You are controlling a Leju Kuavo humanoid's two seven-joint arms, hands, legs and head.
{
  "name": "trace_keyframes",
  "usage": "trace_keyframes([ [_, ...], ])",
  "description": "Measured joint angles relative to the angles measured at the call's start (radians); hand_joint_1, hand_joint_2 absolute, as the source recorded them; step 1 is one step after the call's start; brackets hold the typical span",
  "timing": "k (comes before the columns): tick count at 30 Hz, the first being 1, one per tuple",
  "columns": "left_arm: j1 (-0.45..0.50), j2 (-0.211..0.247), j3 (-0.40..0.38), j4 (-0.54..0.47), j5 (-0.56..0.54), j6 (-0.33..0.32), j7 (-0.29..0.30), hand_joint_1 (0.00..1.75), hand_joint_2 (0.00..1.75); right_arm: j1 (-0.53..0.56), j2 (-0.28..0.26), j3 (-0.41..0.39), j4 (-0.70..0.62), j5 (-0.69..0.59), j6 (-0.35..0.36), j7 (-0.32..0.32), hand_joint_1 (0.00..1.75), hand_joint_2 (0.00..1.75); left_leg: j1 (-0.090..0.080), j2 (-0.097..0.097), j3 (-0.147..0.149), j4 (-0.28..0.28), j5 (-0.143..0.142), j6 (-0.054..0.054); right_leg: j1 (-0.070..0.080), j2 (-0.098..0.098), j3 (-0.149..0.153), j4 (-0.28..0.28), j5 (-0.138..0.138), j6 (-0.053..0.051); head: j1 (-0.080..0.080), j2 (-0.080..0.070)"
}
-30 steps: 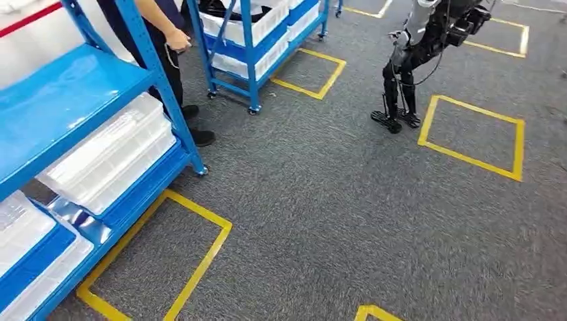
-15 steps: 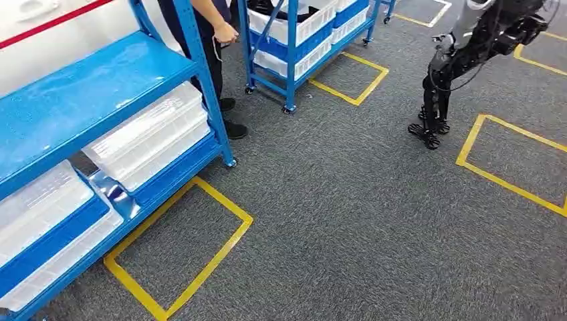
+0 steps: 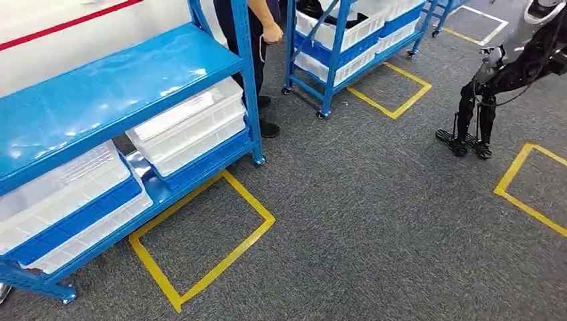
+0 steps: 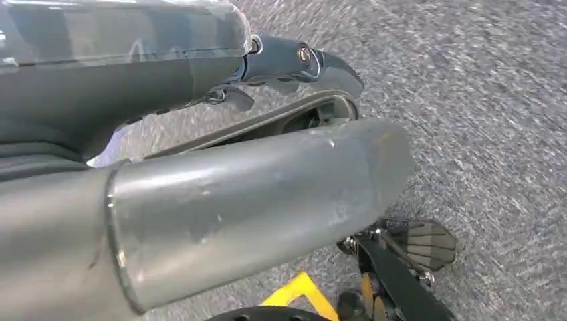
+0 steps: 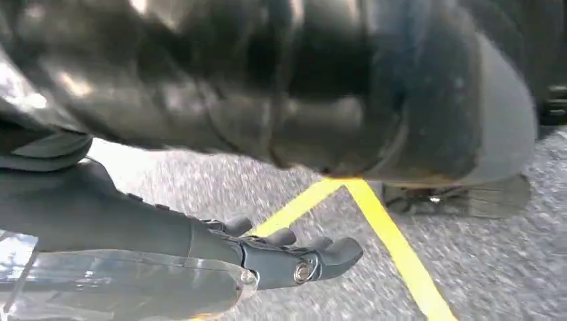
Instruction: Take the parts from the cabinet and place them on the table.
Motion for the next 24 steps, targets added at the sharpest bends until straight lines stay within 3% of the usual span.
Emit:
trace_keyframes([
  [2, 0.004, 0.0, 0.0, 0.0, 0.0, 0.001, 0.0, 0.0, 0.0, -0.005, 0.0, 0.0, 0.0, 0.0, 0.0, 0.0, 0.0, 0.0, 0.004, -0.016, -0.005, -0.005, 0.004, -0.013, 0.007, -0.015, 0.001, 0.001, -0.002, -0.007, 0.0, 0.0],
  [3, 0.006, 0.0, 0.0, 0.0, 0.0, 0.001, 0.0, 0.0, 0.0, -0.005, 0.0, 0.0, 0.0, 0.0, 0.0, 0.0, 0.0, 0.0, 0.005, -0.025, -0.009, -0.006, 0.005, -0.02, 0.004, -0.026, 0.003, -0.005, 0.001, -0.014, 0.0, 0.0],
  [4, 0.006, 0.0, 0.0, 0.0, -0.001, 0.003, 0.0, 0.0, 0.0, -0.005, 0.0, 0.0, 0.0, 0.0, 0.0, 0.0, 0.0, 0.0, 0.007, -0.002, -0.008, 0.002, -0.004, -0.024, -0.002, -0.041, 0.007, -0.016, 0.007, -0.023, 0.0, 0.0],
  [5, 0.006, 0.0, 0.0, 0.0, -0.001, 0.003, 0.0, 0.0, 0.0, -0.004, 0.0, -0.001, 0.0, 0.0, 0.0, 0.0, 0.0, 0.0, 0.005, 0.046, -0.021, 0.036, -0.03, -0.028, 0.0, -0.052, 0.009, -0.018, 0.007, -0.031, -0.001, 0.0],
  [6, 0.004, 0.0, 0.0, 0.0, -0.002, 0.003, 0.0, 0.0, 0.0, -0.001, 0.0, -0.001, 0.0, 0.0, 0.0, 0.0, 0.0, 0.0, 0.006, 0.068, -0.052, 0.098, -0.069, -0.031, 0.001, -0.065, 0.009, -0.017, 0.006, -0.035, -0.001, 0.0],
  [7, 0.002, 0.0, 0.0, 0.0, -0.002, 0.003, -0.001, 0.0, 0.0, 0.001, 0.0, -0.002, 0.0, 0.0, 0.0, 0.0, 0.0, 0.0, 0.007, 0.078, -0.09, 0.177, -0.11, -0.035, 0.004, -0.08, 0.008, -0.017, 0.005, -0.037, -0.001, 0.0],
  [9, 0.001, -0.004, 0.0, 0.0, -0.003, 0.003, -0.001, 0.0, 0.0, 0.002, 0.0, -0.002, 0.0, 0.0, 0.0, 0.0, 0.0, 0.0, 0.01, 0.086, -0.155, 0.314, -0.159, -0.041, 0.007, -0.111, 0.007, -0.016, 0.002, -0.04, -0.001, 0.0],
  [10, 0.003, -0.004, 0.0, 0.0, -0.003, 0.003, -0.001, 0.0, 0.0, 0.002, 0.0, -0.002, 0.0, 0.0, 0.0, 0.0, 0.0, 0.0, 0.01, 0.089, -0.156, 0.318, -0.145, -0.042, 0.008, -0.123, 0.008, -0.015, 0.001, -0.04, -0.001, 0.0],
  [15, 0.005, -0.004, 0.0, 0.0, -0.003, 0.003, -0.001, 0.0, 0.0, 0.002, 0.0, -0.002, 0.0, 0.0, 0.0, 0.0, 0.0, 0.0, 0.01, 0.091, -0.14, 0.288, -0.122, -0.041, 0.008, -0.13, 0.009, -0.014, -0.001, -0.038, -0.001, 0.0],
  [17, 0.007, -0.004, 0.0, 0.0, -0.003, 0.003, -0.001, 0.0, 0.0, 0.0, 0.0, -0.002, 0.0, 0.0, 0.0, 0.0, 0.0, 0.0, 0.009, 0.11, -0.049, 0.118, -0.035, -0.034, 0.008, -0.149, 0.016, -0.012, -0.006, -0.034, -0.001, 0.0],
  [18, 0.001, -0.003, 0.0, 0.0, -0.003, 0.003, -0.002, 0.0, 0.0, -0.001, 0.0, -0.002, 0.0, 0.0, 0.001, 0.0, 0.0, 0.0, -0.006, 0.164, 0.006, 0.001, -0.011, -0.014, 0.014, -0.176, 0.024, -0.01, -0.015, -0.018, -0.001, 0.0],
  [20, 0.006, -0.003, 0.0, 0.0, -0.006, 0.003, -0.003, 0.0, 0.0, -0.006, 0.001, -0.002, 0.0, 0.0, 0.001, 0.0, 0.0, 0.0, -0.007, 0.147, 0.001, 0.0, -0.01, -0.008, 0.013, -0.193, 0.031, -0.015, -0.014, -0.01, -0.001, 0.0],
  [21, 0.006, -0.003, 0.0, 0.0, -0.01, 0.003, -0.003, 0.0, 0.0, -0.009, 0.002, -0.002, 0.0, 0.001, 0.001, 0.0, 0.0, 0.0, 0.001, 0.135, 0.006, -0.012, -0.002, 0.003, 0.018, -0.203, 0.036, -0.015, -0.017, -0.003, -0.001, 0.0],
  [22, 0.007, -0.005, 0.0, 0.0, -0.01, 0.003, -0.003, 0.0, 0.0, -0.008, 0.001, -0.002, 0.0, 0.001, 0.001, 0.0, 0.0, 0.0, 0.005, 0.126, 0.014, -0.018, 0.004, 0.007, 0.01, -0.154, 0.033, 0.003, -0.034, 0.002, 0.0, 0.0],
  [23, 0.006, -0.004, 0.0, 0.0, -0.01, 0.003, -0.003, 0.0, 0.0, -0.004, 0.001, -0.002, 0.0, 0.001, 0.001, 0.0, 0.0, 0.0, 0.007, 0.121, 0.012, -0.019, 0.008, 0.015, 0.008, -0.113, 0.011, 0.047, -0.069, 0.002, 0.001, 0.0],
  [24, 0.005, -0.004, 0.0, 0.0, -0.011, 0.003, -0.003, 0.0, 0.0, -0.003, 0.001, -0.002, 0.0, 0.001, 0.001, 0.0, 0.0, 0.0, 0.007, 0.11, 0.009, -0.019, 0.01, 0.017, 0.006, -0.09, -0.028, 0.13, -0.115, 0.004, 0.0, 0.0],
])
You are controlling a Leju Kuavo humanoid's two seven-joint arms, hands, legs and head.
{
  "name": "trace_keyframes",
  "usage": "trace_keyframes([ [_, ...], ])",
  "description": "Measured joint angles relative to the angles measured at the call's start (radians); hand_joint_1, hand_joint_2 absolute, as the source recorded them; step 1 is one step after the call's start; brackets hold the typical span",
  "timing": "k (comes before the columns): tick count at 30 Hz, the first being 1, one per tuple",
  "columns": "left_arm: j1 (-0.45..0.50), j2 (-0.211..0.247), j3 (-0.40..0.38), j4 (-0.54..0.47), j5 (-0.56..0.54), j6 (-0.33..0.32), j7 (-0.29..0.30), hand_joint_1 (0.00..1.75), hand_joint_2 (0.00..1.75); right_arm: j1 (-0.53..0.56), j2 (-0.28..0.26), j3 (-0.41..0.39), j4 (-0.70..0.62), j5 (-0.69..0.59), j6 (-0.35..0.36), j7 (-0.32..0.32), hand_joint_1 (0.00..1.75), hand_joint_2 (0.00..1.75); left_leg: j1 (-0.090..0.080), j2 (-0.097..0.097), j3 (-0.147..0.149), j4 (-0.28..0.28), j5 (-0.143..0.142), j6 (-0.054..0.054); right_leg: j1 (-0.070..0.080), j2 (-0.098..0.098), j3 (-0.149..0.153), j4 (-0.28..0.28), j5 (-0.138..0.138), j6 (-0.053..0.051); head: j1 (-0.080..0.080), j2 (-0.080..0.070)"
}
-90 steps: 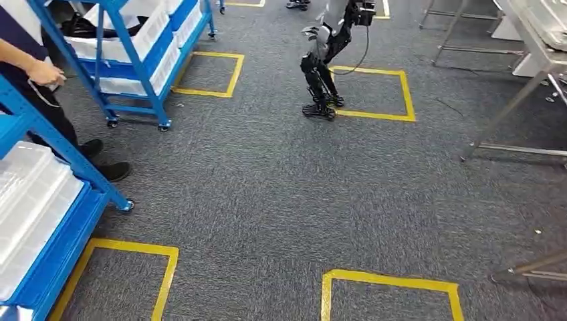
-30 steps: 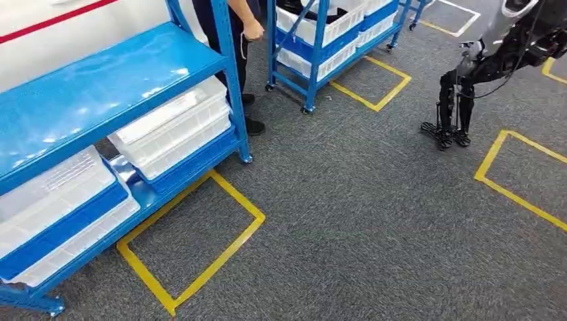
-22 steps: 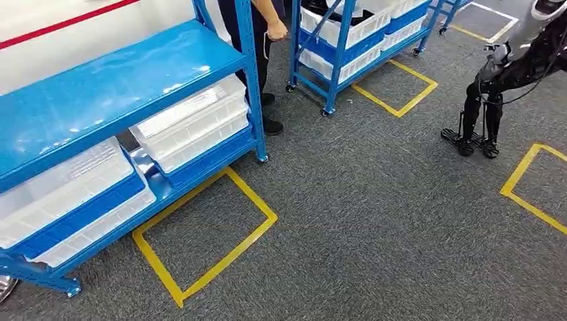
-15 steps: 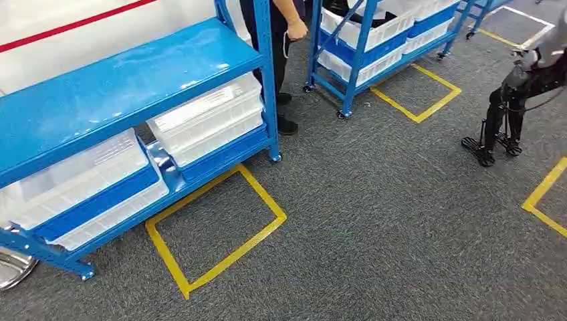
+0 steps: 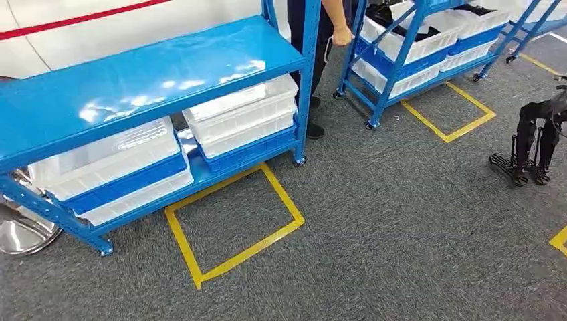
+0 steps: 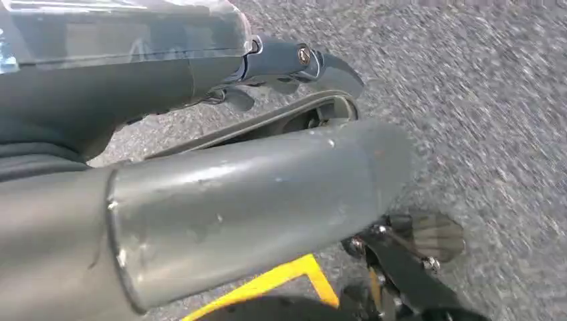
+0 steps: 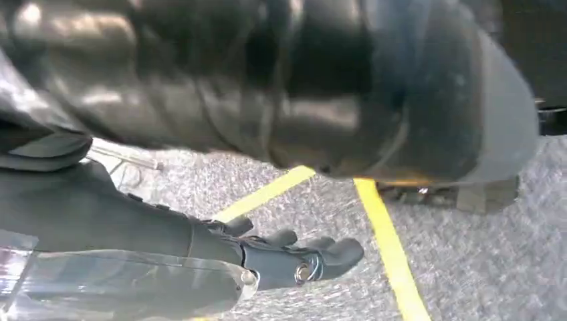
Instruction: Take the parts from the cabinet and place them on the table.
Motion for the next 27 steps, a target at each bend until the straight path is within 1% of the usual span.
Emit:
trace_keyframes([
  [1, -0.001, 0.0, 0.0, 0.0, 0.0, 0.0, 0.0, 0.0, 0.0, 0.0, 0.0, 0.0, 0.0, 0.001, 0.0, 0.0, 0.0, 0.0, -0.001, -0.01, -0.002, 0.0, 0.0, 0.001, 0.0, 0.008, -0.042, 0.085, -0.036, 0.002, 0.0, 0.0],
  [2, -0.001, 0.0, 0.0, 0.0, 0.0, 0.0, 0.0, 0.0, 0.0, 0.001, 0.0, -0.001, 0.0, 0.001, 0.0, 0.0, 0.0, 0.0, -0.001, -0.021, -0.002, 0.001, 0.001, 0.001, 0.0, 0.01, -0.074, 0.145, -0.052, 0.004, 0.0, 0.0],
  [3, 0.0, 0.0, 0.0, 0.0, 0.0, 0.0, 0.0, 0.0, 0.0, 0.001, 0.0, -0.001, 0.0, 0.001, 0.0, 0.0, 0.0, 0.0, -0.001, -0.035, -0.001, 0.002, 0.0, 0.001, 0.0, 0.01, -0.092, 0.171, -0.043, 0.004, 0.0, 0.0],
  [4, 0.0, 0.0, 0.0, 0.0, 0.0, 0.0, 0.0, 0.0, 0.0, 0.001, 0.0, -0.001, 0.0, 0.001, 0.0, 0.0, 0.0, 0.0, -0.001, -0.046, 0.0, 0.003, 0.0, 0.0, 0.0, 0.01, -0.084, 0.147, -0.013, 0.004, 0.0, 0.0],
  [5, 0.0, 0.0, 0.0, 0.0, 0.0, 0.0, 0.0, 0.0, 0.0, 0.001, 0.0, -0.001, 0.0, 0.001, 0.0, 0.0, 0.0, 0.0, -0.001, -0.064, 0.002, 0.006, -0.001, -0.001, -0.001, 0.014, -0.051, 0.062, 0.047, 0.002, 0.0, 0.0],
  [6, 0.0, 0.0, 0.0, 0.0, 0.0, 0.0, 0.0, 0.0, 0.0, 0.001, 0.0, -0.001, 0.0, 0.001, 0.0, 0.0, 0.0, 0.0, -0.001, -0.077, 0.003, 0.008, -0.003, -0.005, -0.002, 0.025, -0.011, -0.029, 0.098, -0.001, 0.0, 0.0],
  [7, 0.0, -0.002, 0.0, 0.0, 0.0, 0.0, 0.0, 0.0, 0.0, 0.003, 0.0, -0.001, 0.0, 0.002, 0.0, 0.0, 0.0, 0.0, 0.0, -0.088, 0.003, 0.012, -0.005, -0.008, -0.005, 0.061, 0.023, -0.111, 0.132, -0.006, 0.0, 0.0],
  [8, 0.001, -0.002, 0.0, 0.0, 0.0, 0.0, 0.0, 0.0, 0.0, 0.004, 0.0, -0.002, 0.0, 0.002, 0.0, 0.0, 0.0, 0.0, -0.002, -0.093, -0.003, 0.014, -0.006, -0.013, -0.006, 0.096, 0.026, -0.122, 0.114, -0.006, 0.0, 0.0],
  [9, -0.001, -0.002, 0.0, 0.0, 0.0, 0.0, 0.0, 0.0, 0.0, 0.005, 0.0, -0.002, 0.0, 0.002, 0.0, 0.0, 0.0, 0.0, -0.005, -0.102, -0.006, 0.021, -0.009, -0.019, -0.001, 0.092, 0.025, -0.132, 0.123, -0.008, 0.0, 0.0],
  [10, 0.0, -0.002, 0.0, 0.0, 0.0, 0.0, -0.001, 0.0, 0.0, 0.001, 0.0, -0.002, 0.0, 0.002, 0.0, 0.0, 0.0, 0.0, -0.001, -0.11, -0.012, 0.019, -0.005, -0.028, 0.001, 0.079, 0.022, -0.127, 0.124, -0.01, 0.0, 0.0],
  [11, 0.001, -0.002, 0.0, 0.0, 0.0, 0.0, -0.001, 0.0, 0.0, -0.002, 0.0, -0.002, 0.0, 0.002, 0.0, 0.0, 0.0, 0.0, 0.0, -0.118, -0.014, 0.015, -0.003, -0.033, 0.002, 0.073, 0.023, -0.126, 0.124, -0.015, 0.0, 0.0],
  [12, 0.002, -0.002, 0.0, 0.0, 0.0, 0.0, -0.001, 0.0, 0.0, -0.002, 0.0, -0.003, 0.0, 0.002, -0.001, 0.0, 0.0, 0.0, 0.001, -0.129, -0.018, 0.015, -0.003, -0.041, 0.0, 0.061, 0.024, -0.132, 0.127, -0.022, 0.0, 0.0],
  [13, 0.002, 0.0, 0.0, 0.0, 0.0, 0.0, -0.001, 0.0, 0.0, -0.002, 0.0, -0.003, 0.0, 0.002, -0.001, 0.0, 0.0, 0.0, 0.003, -0.113, -0.018, 0.027, -0.012, -0.043, -0.006, 0.043, 0.027, -0.139, 0.132, -0.032, 0.0, 0.0],
  [14, 0.001, 0.0, 0.0, 0.0, 0.0, 0.0, -0.001, 0.0, 0.0, -0.001, 0.0, -0.003, 0.0, 0.002, -0.001, 0.0, 0.0, 0.0, -0.002, -0.074, -0.032, 0.056, -0.035, -0.047, -0.006, 0.036, 0.027, -0.142, 0.132, -0.038, -0.001, 0.0],
  [15, 0.0, 0.0, 0.0, 0.0, 0.0, 0.0, -0.001, 0.0, 0.0, 0.001, 0.0, -0.003, 0.0, 0.002, -0.001, 0.0, 0.0, 0.0, -0.001, -0.048, -0.065, 0.123, -0.078, -0.051, -0.004, 0.023, 0.026, -0.142, 0.132, -0.044, -0.001, 0.0],
  [16, -0.001, -0.001, 0.0, 0.0, 0.0, 0.0, -0.001, 0.0, 0.0, 0.002, 0.0, -0.004, 0.0, 0.002, 0.0, 0.0, 0.0, 0.0, 0.001, -0.033, -0.105, 0.207, -0.121, -0.055, -0.002, 0.008, 0.024, -0.142, 0.131, -0.045, -0.001, 0.0],
  [17, -0.002, -0.002, 0.0, 0.0, 0.0, 0.0, -0.001, 0.0, 0.0, 0.004, 0.0, -0.004, 0.0, 0.002, 0.0, 0.0, 0.0, 0.0, 0.003, -0.026, -0.143, 0.288, -0.154, -0.058, 0.0, -0.008, 0.022, -0.141, 0.13, -0.046, -0.001, 0.0],
  [18, -0.001, -0.002, 0.0, 0.0, 0.0, 0.0, -0.001, 0.0, 0.0, 0.004, 0.0, -0.005, 0.0, 0.002, 0.0, 0.0, 0.0, 0.0, 0.004, -0.023, -0.16, 0.328, -0.162, -0.06, 0.002, -0.021, 0.021, -0.141, 0.13, -0.046, -0.001, 0.0],
  [19, 0.001, -0.002, 0.0, 0.0, 0.0, 0.0, -0.001, 0.0, 0.0, 0.004, 0.0, -0.005, 0.0, 0.002, 0.0, 0.0, 0.0, 0.0, 0.003, -0.019, -0.153, 0.32, -0.146, -0.06, 0.003, -0.033, 0.021, -0.141, 0.13, -0.045, -0.001, 0.0],
  [20, 0.002, -0.002, 0.0, 0.0, 0.0, 0.0, -0.001, 0.0, 0.0, 0.003, 0.0, -0.005, 0.0, 0.002, -0.001, 0.0, 0.0, 0.0, 0.003, -0.016, -0.122, 0.264, -0.11, -0.057, 0.003, -0.045, 0.022, -0.141, 0.129, -0.045, -0.001, 0.0],
  [21, 0.003, -0.001, 0.0, 0.0, 0.0, 0.0, -0.001, 0.0, 0.0, 0.002, 0.0, -0.005, 0.0, 0.002, -0.001, 0.0, 0.0, 0.0, 0.002, -0.008, -0.075, 0.178, -0.068, -0.053, 0.004, -0.055, 0.025, -0.141, 0.128, -0.044, -0.001, 0.0],
  [22, 0.003, -0.001, 0.0, 0.0, 0.0, 0.0, -0.001, 0.0, 0.0, 0.001, 0.0, -0.006, 0.0, 0.002, -0.001, 0.0, 0.0, 0.0, -0.001, 0.014, -0.018, 0.079, -0.028, -0.045, 0.005, -0.064, 0.028, -0.141, 0.127, -0.042, -0.001, 0.0],
  [23, 0.001, 0.0, 0.0, 0.0, 0.0, 0.0, -0.001, 0.0, 0.0, 0.001, 0.001, -0.006, 0.0, 0.002, 0.0, 0.0, 0.0, 0.0, -0.008, 0.066, 0.013, 0.011, -0.026, -0.034, 0.006, -0.074, 0.032, -0.141, 0.125, -0.039, -0.002, 0.0],
  [24, -0.003, 0.001, 0.0, 0.0, 0.0, 0.0, -0.001, 0.0, 0.0, 0.001, 0.002, -0.006, 0.0, 0.002, 0.0, 0.0, 0.0, 0.0, -0.013, 0.059, 0.013, 0.007, -0.024, -0.03, 0.01, -0.081, 0.033, -0.14, 0.123, -0.031, -0.001, 0.0],
  [26, -0.001, 0.001, 0.0, 0.0, 0.0, 0.0, -0.001, 0.0, 0.0, -0.002, 0.002, -0.006, 0.0, 0.002, 0.0, 0.0, 0.0, 0.0, -0.016, 0.044, 0.01, 0.008, -0.024, -0.027, 0.007, -0.095, 0.037, -0.142, 0.123, -0.021, -0.001, 0.0],
  [27, 0.002, 0.001, 0.0, 0.0, 0.0, 0.0, -0.002, 0.0, 0.0, -0.004, 0.002, -0.006, 0.0, 0.0, -0.002, 0.0, 0.0, 0.0, -0.016, 0.035, 0.01, 0.005, -0.021, -0.022, 0.007, -0.101, 0.042, -0.147, 0.125, -0.016, -0.001, 0.0],
])
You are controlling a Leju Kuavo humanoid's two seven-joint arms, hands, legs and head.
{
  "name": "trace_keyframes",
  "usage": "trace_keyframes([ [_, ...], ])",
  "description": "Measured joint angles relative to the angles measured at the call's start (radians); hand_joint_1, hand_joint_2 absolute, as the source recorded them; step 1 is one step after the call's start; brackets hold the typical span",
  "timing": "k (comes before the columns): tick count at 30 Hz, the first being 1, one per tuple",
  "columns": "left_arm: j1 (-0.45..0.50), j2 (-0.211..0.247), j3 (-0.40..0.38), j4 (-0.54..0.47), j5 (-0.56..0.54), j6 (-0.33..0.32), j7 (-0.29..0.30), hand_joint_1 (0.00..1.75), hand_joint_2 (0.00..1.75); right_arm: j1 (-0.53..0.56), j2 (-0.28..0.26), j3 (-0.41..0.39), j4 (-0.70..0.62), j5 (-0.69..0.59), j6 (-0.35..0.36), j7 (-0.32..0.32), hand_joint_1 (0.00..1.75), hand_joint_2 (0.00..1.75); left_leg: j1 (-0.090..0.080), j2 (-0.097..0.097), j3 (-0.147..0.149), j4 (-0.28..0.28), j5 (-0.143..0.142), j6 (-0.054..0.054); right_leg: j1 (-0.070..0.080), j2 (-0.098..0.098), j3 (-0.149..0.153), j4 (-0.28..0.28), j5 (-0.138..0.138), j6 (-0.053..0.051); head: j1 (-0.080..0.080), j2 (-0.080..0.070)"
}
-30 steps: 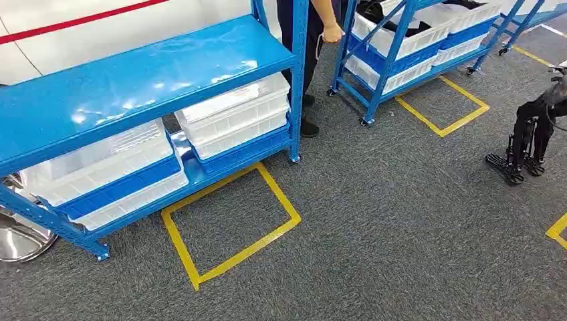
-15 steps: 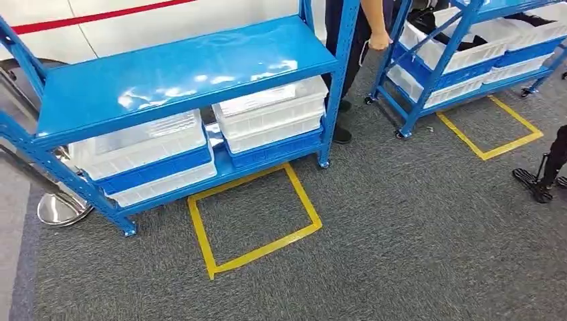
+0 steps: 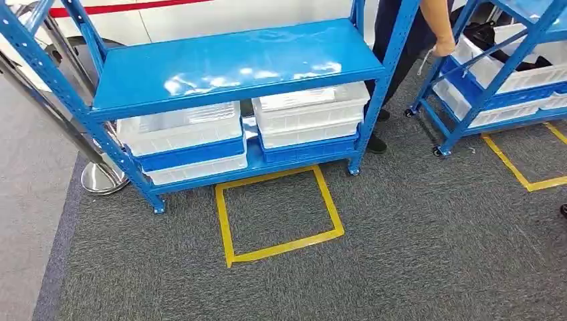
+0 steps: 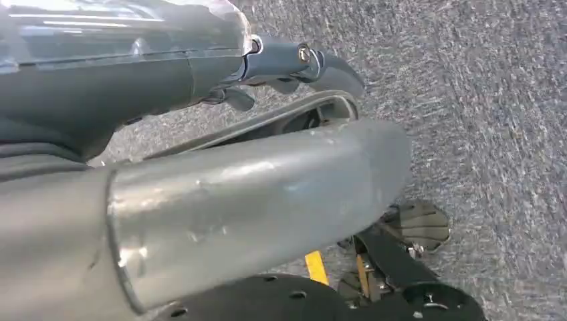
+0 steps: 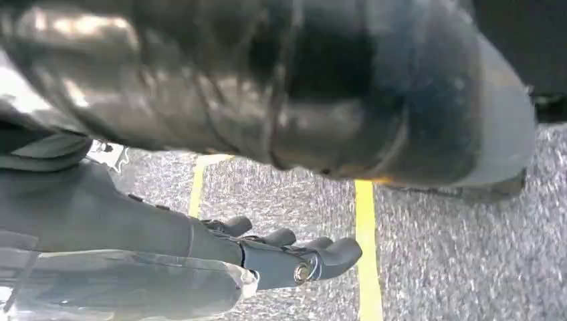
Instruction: Take the parts from the cabinet and place them on the table.
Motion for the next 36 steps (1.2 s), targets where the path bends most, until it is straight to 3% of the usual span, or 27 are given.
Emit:
trace_keyframes([
  [1, 0.0, 0.0, 0.0, 0.0, 0.001, 0.0, -0.002, 0.0, 0.0, -0.004, 0.0, 0.0, 0.0, -0.005, -0.007, 0.0, 0.0, 0.0, 0.015, -0.009, 0.015, -0.02, 0.014, 0.011, 0.004, 0.0, 0.002, 0.003, -0.006, 0.008, 0.0, 0.0],
  [2, 0.001, -0.002, 0.0, 0.0, 0.002, -0.002, -0.004, 0.0, 0.0, -0.002, 0.0, -0.004, 0.0, -0.01, -0.016, 0.0, 0.0, 0.0, 0.014, -0.012, 0.017, -0.026, 0.015, 0.012, -0.001, 0.047, -0.004, 0.022, -0.021, 0.014, 0.001, 0.0],
  [3, 0.0, -0.002, 0.0, 0.0, 0.003, -0.003, -0.007, 0.0, 0.0, 0.0, 0.0, -0.009, 0.0, -0.013, -0.021, 0.001, 0.0, 0.0, 0.016, -0.016, 0.015, -0.027, 0.014, 0.021, -0.003, 0.087, -0.033, 0.078, -0.058, 0.016, 0.001, 0.0],
  [4, -0.003, -0.002, 0.0, 0.0, 0.004, -0.003, -0.01, 0.0, 0.0, 0.001, 0.0, -0.012, 0.0, -0.015, -0.023, 0.002, 0.0, 0.0, 0.015, -0.024, 0.012, -0.027, 0.011, 0.025, -0.006, 0.105, -0.076, 0.161, -0.096, 0.018, 0.001, 0.0],
  [5, -0.003, -0.003, 0.0, 0.0, 0.006, -0.005, -0.013, 0.0, 0.0, 0.002, 0.0, -0.016, 0.0, -0.016, -0.027, 0.003, 0.0, 0.0, 0.014, -0.029, 0.013, -0.027, 0.009, 0.028, -0.006, 0.111, -0.122, 0.248, -0.129, 0.021, 0.001, 0.0],
  [6, -0.002, -0.003, 0.0, 0.0, 0.008, -0.006, -0.014, 0.0, 0.0, 0.004, 0.0, -0.017, 0.0, -0.017, -0.029, 0.003, 0.0, 0.0, 0.014, -0.035, 0.014, -0.026, 0.006, 0.027, -0.006, 0.112, -0.156, 0.309, -0.139, 0.023, 0.001, 0.0],
  [7, -0.001, -0.003, 0.0, 0.0, 0.008, -0.006, -0.014, 0.0, 0.0, 0.005, 0.0, -0.018, 0.0, -0.017, -0.03, 0.003, 0.0, 0.0, 0.014, -0.039, 0.019, -0.026, 0.002, 0.026, -0.007, 0.112, -0.169, 0.324, -0.126, 0.024, 0.001, 0.0],
  [8, 0.001, -0.003, 0.0, 0.0, 0.008, -0.006, -0.014, 0.0, 0.0, 0.007, 0.0, -0.018, 0.0, -0.017, -0.03, 0.003, 0.0, 0.0, 0.015, -0.045, 0.029, -0.026, -0.005, 0.023, -0.009, 0.112, -0.158, 0.29, -0.089, 0.026, 0.001, 0.0],
  [10, 0.002, -0.004, 0.0, 0.0, 0.008, -0.007, -0.014, 0.0, 0.0, 0.01, 0.0, -0.018, 0.0, -0.018, -0.03, 0.003, 0.0, 0.0, 0.018, -0.056, 0.052, -0.023, -0.021, 0.014, -0.014, 0.113, -0.081, 0.119, 0.017, 0.025, 0.001, 0.0],
  [11, 0.003, -0.006, 0.0, 0.0, 0.008, -0.008, -0.014, 0.0, 0.0, 0.013, -0.001, -0.019, 0.0, -0.018, -0.031, 0.003, 0.0, 0.0, 0.017, -0.056, 0.059, -0.02, -0.032, 0.007, -0.016, 0.115, -0.047, 0.036, 0.047, 0.024, 0.002, 0.0],
  [12, 0.002, -0.005, 0.0, 0.0, 0.008, -0.008, -0.014, 0.0, 0.0, 0.013, 0.0, -0.02, 0.001, -0.018, -0.03, 0.003, 0.0, 0.0, 0.01, -0.056, 0.058, -0.011, -0.042, -0.003, -0.012, 0.12, -0.037, 0.021, 0.021, 0.02, 0.002, 0.0],
  [15, -0.001, -0.006, 0.0, 0.0, 0.008, -0.008, -0.014, 0.0, 0.0, 0.009, 0.0, -0.023, 0.001, -0.018, -0.03, 0.003, 0.0, 0.0, 0.012, -0.058, 0.064, -0.018, -0.049, -0.018, -0.005, 0.119, -0.038, 0.026, 0.006, -0.005, 0.0, 0.0],
  [17, -0.003, -0.005, 0.0, 0.0, 0.008, -0.008, -0.013, 0.0, 0.0, 0.009, 0.0, -0.025, 0.0, -0.018, -0.029, 0.003, 0.0, 0.0, 0.017, -0.055, 0.073, -0.006, -0.061, -0.029, -0.012, 0.118, -0.018, 0.013, -0.002, -0.018, 0.001, 0.0],
  [19, -0.003, -0.005, 0.0, 0.0, 0.008, -0.008, -0.013, 0.0, 0.0, 0.012, 0.0, -0.026, 0.0, -0.018, -0.027, 0.003, 0.0, 0.0, 0.018, -0.052, -0.001, 0.129, -0.108, -0.038, -0.012, 0.111, 0.005, 0.007, -0.017, -0.03, 0.001, 0.0],
  [21, -0.001, -0.006, 0.0, 0.0, 0.008, -0.009, -0.012, 0.0, 0.0, 0.011, 0.0, -0.026, 0.0, -0.018, -0.027, 0.003, 0.0, 0.0, 0.018, -0.052, -0.127, 0.312, -0.157, -0.042, -0.008, 0.11, 0.025, 0.006, -0.038, -0.032, 0.001, 0.0],
  [22, 0.001, -0.006, 0.0, 0.0, 0.008, -0.01, -0.012, 0.0, 0.0, 0.011, 0.0, -0.026, 0.0, -0.018, -0.027, 0.003, 0.0, 0.0, 0.018, -0.052, -0.168, 0.353, -0.148, -0.04, -0.007, 0.11, 0.038, 0.005, -0.048, -0.033, 0.0, 0.0],
  [23, 0.005, -0.006, 0.0, 0.0, 0.008, -0.01, -0.011, 0.0, 0.0, 0.012, 0.0, -0.027, 0.0, -0.017, -0.027, 0.003, 0.0, 0.0, 0.017, -0.052, -0.19, 0.34, -0.102, -0.035, -0.004, 0.112, 0.055, 0.004, -0.061, -0.032, 0.001, 0.0],
  [24, 0.008, -0.006, 0.0, 0.0, 0.008, -0.011, -0.011, 0.0, 0.0, 0.012, 0.0, -0.028, 0.0, -0.016, -0.027, 0.003, 0.0, 0.0, 0.016, -0.052, -0.185, 0.286, -0.041, -0.029, -0.002, 0.114, 0.075, 0.002, -0.074, -0.032, 0.0, 0.0],
  [26, 0.013, -0.006, 0.001, 0.0, 0.008, -0.011, -0.011, 0.0, 0.0, 0.014, 0.0, -0.029, 0.0, -0.015, -0.027, 0.003, 0.0, 0.0, 0.004, -0.052, -0.141, 0.089, 0.109, 0.001, 0.005, 0.113, 0.119, -0.005, -0.104, -0.031, 0.001, 0.0],
  [27, 0.016, -0.004, 0.001, 0.0, 0.008, -0.012, -0.01, 0.0, 0.0, 0.022, 0.002, -0.03, 0.002, -0.015, -0.026, 0.003, 0.0, 0.0, 0.0, -0.05, -0.133, 0.086, 0.099, 0.014, -0.001, 0.113, 0.124, -0.011, -0.112, -0.03, 0.002, 0.0],
  [29, 0.013, -0.001, 0.001, 0.0, 0.008, -0.012, -0.009, 0.0, 0.0, 0.011, 0.005, -0.032, 0.003, -0.014, -0.025, 0.002, 0.0, 0.0, -0.014, -0.047, -0.112, 0.066, 0.074, 0.035, -0.007, 0.112, 0.133, -0.02, -0.123, -0.008, 0.001, 0.0],
  [30, 0.011, -0.001, 0.001, -0.001, 0.008, -0.012, -0.009, 0.0, 0.0, 0.008, 0.006, -0.032, 0.003, -0.014, -0.022, 0.003, 0.0, 0.0, -0.019, -0.047, -0.1, 0.046, 0.057, 0.039, -0.006, 0.11, 0.152, -0.018, -0.119, -0.005, 0.0, 0.0],
  [31, 0.011, 0.0, 0.001, -0.001, 0.008, -0.012, -0.009, 0.0, 0.0, 0.005, 0.009, -0.032, 0.003, -0.014, -0.022, 0.003, 0.0, 0.0, -0.013, -0.05, -0.078, 0.029, 0.049, 0.044, -0.003, 0.108, 0.147, 0.004, -0.091, 0.006, 0.001, 0.0],
  [33, 0.011, -0.003, 0.001, -0.001, 0.007, -0.012, -0.009, 0.0, 0.0, 0.004, 0.008, -0.032, 0.003, -0.013, -0.021, 0.003, 0.0, 0.0, -0.001, -0.052, -0.017, -0.017, 0.042, 0.044, -0.005, 0.114, 0.091, 0.126, -0.047, 0.015, 0.002, 0.0],
  [34, 0.011, -0.003, 0.001, -0.001, 0.007, -0.012, -0.009, 0.0, 0.0, 0.004, 0.008, -0.033, 0.003, -0.012, -0.021, 0.002, 0.0, 0.0, 0.0, -0.052, 0.0, -0.024, 0.035, 0.048, -0.005, 0.115, 0.046, 0.187, -0.05, 0.015, 0.002, 0.0],
  [35, 0.01, -0.003, 0.001, -0.001, 0.007, -0.012, -0.009, 0.0, 0.0, 0.002, 0.008, -0.033, 0.003, -0.011, -0.021, 0.003, 0.0, 0.0, 0.002, -0.053, 0.013, -0.027, 0.025, 0.047, -0.008, 0.115, -0.012, 0.242, -0.079, 0.022, 0.001, 0.0],
  [36, 0.009, -0.003, 0.001, -0.001, 0.007, -0.012, -0.009, 0.0, 0.0, 0.001, 0.008, -0.033, 0.003, -0.01, -0.021, 0.003, 0.0, 0.0, 0.003, -0.054, 0.026, -0.027, 0.013, 0.046, -0.01, 0.115, -0.053, 0.269, -0.129, 0.027, 0.001, 0.0],
])
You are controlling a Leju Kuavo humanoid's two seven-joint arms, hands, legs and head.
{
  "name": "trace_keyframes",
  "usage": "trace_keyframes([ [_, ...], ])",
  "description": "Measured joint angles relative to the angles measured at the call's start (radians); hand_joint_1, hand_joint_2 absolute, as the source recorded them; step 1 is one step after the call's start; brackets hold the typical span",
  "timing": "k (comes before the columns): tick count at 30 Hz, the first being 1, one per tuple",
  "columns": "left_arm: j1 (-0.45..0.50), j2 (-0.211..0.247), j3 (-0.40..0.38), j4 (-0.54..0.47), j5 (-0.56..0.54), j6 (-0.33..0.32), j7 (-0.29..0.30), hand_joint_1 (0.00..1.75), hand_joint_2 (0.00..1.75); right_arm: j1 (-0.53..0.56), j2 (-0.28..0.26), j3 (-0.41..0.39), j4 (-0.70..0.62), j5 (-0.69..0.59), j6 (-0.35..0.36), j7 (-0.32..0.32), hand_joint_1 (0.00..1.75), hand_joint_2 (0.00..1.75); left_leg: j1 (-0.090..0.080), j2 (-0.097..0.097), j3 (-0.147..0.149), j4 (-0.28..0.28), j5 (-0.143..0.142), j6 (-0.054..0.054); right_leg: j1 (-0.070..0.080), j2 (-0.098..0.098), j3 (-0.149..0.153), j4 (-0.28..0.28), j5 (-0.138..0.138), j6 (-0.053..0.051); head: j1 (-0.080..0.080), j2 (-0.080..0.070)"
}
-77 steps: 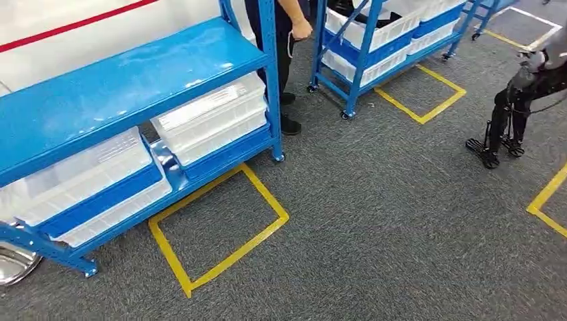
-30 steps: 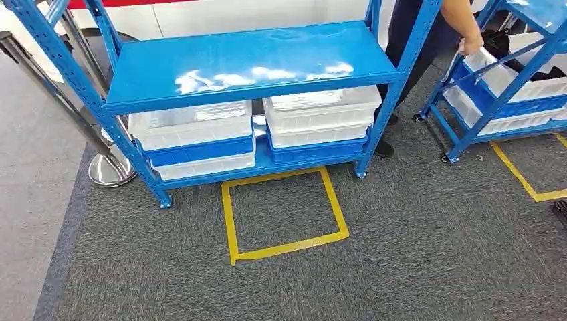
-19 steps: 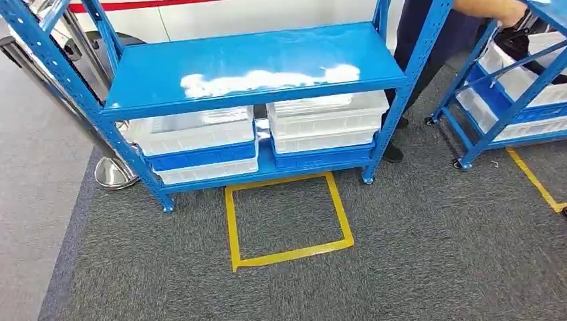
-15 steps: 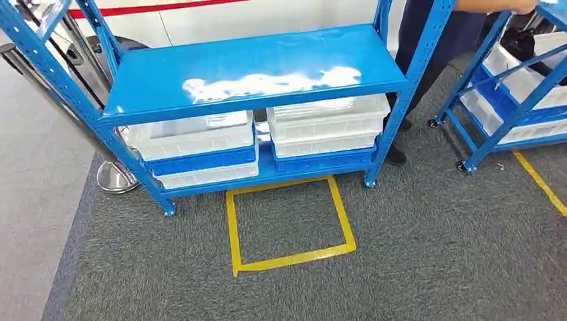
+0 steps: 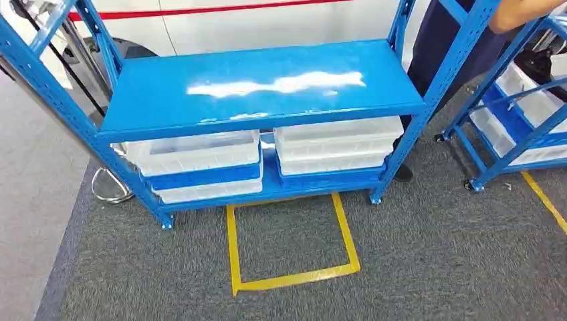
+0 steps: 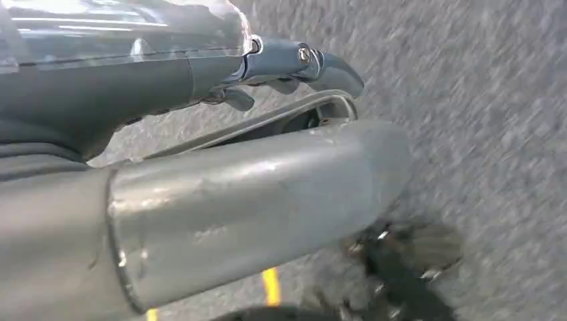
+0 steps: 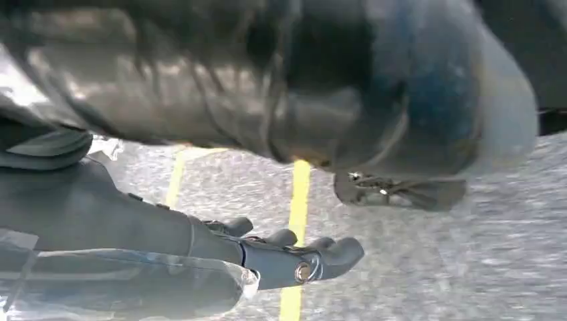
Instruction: Take the parts from the cabinet and place them on the table.
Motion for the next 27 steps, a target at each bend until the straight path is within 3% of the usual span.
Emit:
trace_keyframes([
  [1, 0.001, 0.0, 0.0, 0.0, -0.001, 0.0, 0.0, 0.0, 0.0, 0.001, -0.001, 0.0, 0.0, 0.006, 0.0, 0.0, 0.0, 0.0, 0.002, -0.002, 0.017, 0.0, -0.015, -0.003, -0.002, 0.0, -0.036, 0.007, -0.053, 0.004, 0.0, 0.0],
  [2, 0.003, 0.0, 0.0, 0.0, -0.003, 0.0, 0.002, 0.0, 0.0, 0.001, -0.001, 0.0, 0.0, 0.012, 0.0, 0.0, 0.0, 0.0, 0.003, -0.013, 0.032, 0.0, -0.027, -0.008, -0.005, 0.0, -0.056, -0.002, -0.077, 0.008, 0.0, 0.0],
  [3, 0.003, 0.0, 0.0, 0.0, -0.006, 0.0, 0.002, 0.0, 0.0, 0.003, -0.002, 0.0, 0.0, 0.018, 0.001, 0.0, 0.0, 0.0, 0.007, -0.02, 0.051, 0.001, -0.042, -0.016, -0.007, 0.0, -0.066, -0.034, -0.073, 0.014, 0.0, 0.0],
  [4, 0.003, -0.001, 0.0, 0.0, -0.007, 0.0, 0.003, 0.0, 0.0, 0.009, -0.003, 0.0, 0.0, 0.026, 0.003, 0.0, 0.0, 0.0, 0.011, -0.029, 0.072, 0.001, -0.058, -0.023, -0.011, 0.002, -0.063, -0.095, -0.026, 0.018, -0.001, 0.0],
  [5, 0.003, -0.003, 0.0, 0.0, -0.007, 0.0, 0.003, 0.0, 0.0, 0.015, -0.004, 0.0, 0.0, 0.03, 0.004, -0.001, 0.0, 0.0, 0.015, -0.036, 0.087, 0.001, -0.074, -0.028, -0.015, 0.01, -0.057, -0.165, 0.055, 0.021, 0.0, 0.0],
  [6, 0.005, -0.003, 0.0, 0.0, -0.007, 0.0, 0.003, 0.0, 0.0, 0.024, -0.004, 0.0, 0.001, 0.031, 0.005, -0.001, 0.0, 0.0, 0.015, -0.041, 0.095, 0.002, -0.089, -0.035, -0.021, 0.035, -0.059, -0.22, 0.174, 0.025, 0.001, 0.0],
  [7, 0.002, -0.003, 0.0, 0.0, -0.007, 0.0, 0.004, 0.0, 0.0, 0.026, -0.004, 0.0, 0.002, 0.031, 0.006, -0.001, 0.0, 0.0, 0.014, -0.051, 0.105, 0.016, -0.105, -0.041, -0.014, 0.035, -0.059, -0.225, 0.197, 0.014, 0.0, 0.0],
  [9, -0.002, -0.005, 0.0, 0.0, -0.007, 0.0, 0.006, 0.0, 0.0, 0.016, -0.005, 0.002, 0.002, 0.031, 0.006, -0.002, 0.0, 0.0, 0.016, -0.056, 0.121, 0.005, -0.112, -0.058, -0.007, 0.023, -0.05, -0.219, 0.183, -0.013, 0.0, 0.0],
  [11, -0.005, -0.005, 0.0, 0.0, -0.008, 0.001, 0.006, 0.0, 0.0, 0.011, -0.005, 0.002, 0.001, 0.031, 0.006, -0.002, 0.0, 0.0, 0.018, -0.055, 0.089, 0.053, -0.082, -0.066, -0.01, 0.012, -0.034, -0.231, 0.178, -0.028, 0.0, 0.0],
  [12, -0.006, -0.005, 0.0, 0.0, -0.008, 0.004, 0.006, 0.0, 0.0, 0.011, -0.005, 0.002, 0.001, 0.027, 0.004, -0.002, 0.0, 0.0, 0.019, -0.03, 0.051, 0.129, -0.062, -0.07, -0.011, 0.006, -0.018, -0.242, 0.173, -0.036, 0.0, 0.0],
  [13, -0.008, -0.005, 0.0, 0.0, -0.008, 0.007, 0.005, 0.0, 0.0, 0.011, -0.005, 0.0, 0.001, 0.021, 0.003, -0.002, 0.0, 0.0, 0.019, -0.014, 0.001, 0.203, -0.065, -0.075, -0.011, 0.0, -0.006, -0.25, 0.168, -0.043, -0.001, 0.0],
  [14, -0.008, -0.006, 0.0, 0.0, -0.009, 0.008, 0.005, 0.0, 0.0, 0.011, -0.005, -0.002, 0.001, 0.019, 0.001, -0.002, 0.0, 0.0, 0.02, -0.008, -0.041, 0.259, -0.095, -0.078, -0.009, -0.003, 0.004, -0.255, 0.162, -0.046, 0.0, 0.0],
  [15, -0.007, -0.006, 0.0, 0.0, -0.009, 0.009, 0.003, 0.0, 0.0, 0.011, -0.005, -0.002, 0.001, 0.019, 0.0, -0.002, 0.0, 0.0, 0.021, -0.004, -0.084, 0.307, -0.149, -0.081, -0.008, -0.005, 0.016, -0.258, 0.152, -0.047, -0.001, 0.0],
  [16, -0.005, -0.006, 0.0, 0.0, -0.009, 0.009, 0.002, 0.0, 0.0, 0.011, -0.005, -0.003, 0.002, 0.019, 0.0, -0.002, 0.0, 0.0, 0.021, -0.003, -0.113, 0.328, -0.191, -0.082, -0.006, -0.005, 0.026, -0.258, 0.144, -0.048, 0.0, 0.0],
  [17, -0.004, -0.006, 0.0, 0.0, -0.009, 0.009, 0.0, 0.0, 0.0, 0.011, -0.005, -0.004, 0.001, 0.019, 0.0, -0.002, 0.0, 0.0, 0.021, -0.001, -0.13, 0.323, -0.209, -0.082, -0.005, -0.005, 0.038, -0.258, 0.134, -0.049, -0.001, 0.0],
  [18, -0.002, -0.006, 0.0, 0.0, -0.01, 0.009, -0.003, 0.0, 0.0, 0.011, -0.005, -0.004, 0.001, 0.019, 0.0, -0.002, 0.0, 0.0, 0.02, -0.001, -0.132, 0.292, -0.195, -0.079, -0.004, -0.005, 0.051, -0.258, 0.125, -0.049, 0.0, 0.0],
  [20, 0.0, -0.006, 0.0, 0.0, -0.01, 0.01, -0.005, 0.0, 0.0, 0.01, -0.005, -0.005, 0.001, 0.028, 0.0, -0.002, 0.0, 0.0, 0.015, 0.01, -0.104, 0.147, -0.058, -0.064, 0.0, -0.017, 0.08, -0.258, 0.105, -0.049, -0.001, 0.0],
  [21, 0.0, -0.005, 0.0, 0.0, -0.01, 0.01, -0.005, 0.0, 0.0, 0.014, -0.004, -0.005, 0.002, 0.031, 0.0, -0.003, 0.0, 0.0, 0.007, 0.045, -0.088, 0.07, 0.024, -0.046, 0.002, -0.02, 0.083, -0.261, 0.096, -0.047, 0.0, 0.0],
  [22, -0.004, -0.001, 0.0, 0.0, -0.01, 0.01, -0.005, 0.0, 0.0, 0.015, -0.001, -0.005, 0.003, 0.033, 0.0, -0.003, 0.0, 0.0, -0.003, 0.067, -0.097, 0.073, 0.017, -0.039, 0.005, -0.023, 0.098, -0.258, 0.089, -0.042, 0.002, 0.0],
  [23, -0.008, -0.002, 0.0, 0.0, -0.012, 0.01, -0.006, 0.0, 0.0, 0.013, -0.002, -0.005, 0.003, 0.034, 0.002, -0.003, 0.0, 0.0, -0.006, 0.062, -0.099, 0.062, 0.005, -0.038, 0.006, -0.025, 0.092, -0.258, 0.084, -0.034, -0.002, 0.0],
  [24, -0.009, -0.002, 0.0, 0.0, -0.014, 0.01, -0.006, 0.0, 0.0, 0.01, -0.002, -0.005, 0.003, 0.037, 0.004, -0.003, 0.0, 0.0, -0.008, 0.056, -0.098, 0.062, 0.023, -0.035, 0.007, -0.034, 0.094, -0.26, 0.078, -0.026, -0.001, 0.0],
  [26, -0.006, -0.003, 0.0, 0.0, -0.015, 0.01, -0.006, 0.0, 0.0, 0.008, -0.001, -0.005, 0.003, 0.038, 0.005, -0.003, 0.0, 0.0, -0.005, 0.04, -0.092, 0.05, 0.03, -0.025, 0.012, -0.049, 0.11, -0.272, 0.073, -0.015, -0.001, 0.0],
  [27, -0.004, -0.006, 0.0, 0.0, -0.015, 0.01, -0.006, 0.0, 0.0, 0.008, -0.002, -0.005, 0.003, 0.039, 0.005, -0.004, 0.0, 0.0, 0.003, 0.036, -0.079, 0.035, 0.037, -0.022, 0.006, -0.034, 0.114, -0.259, 0.06, -0.01, -0.002, 0.0],
])
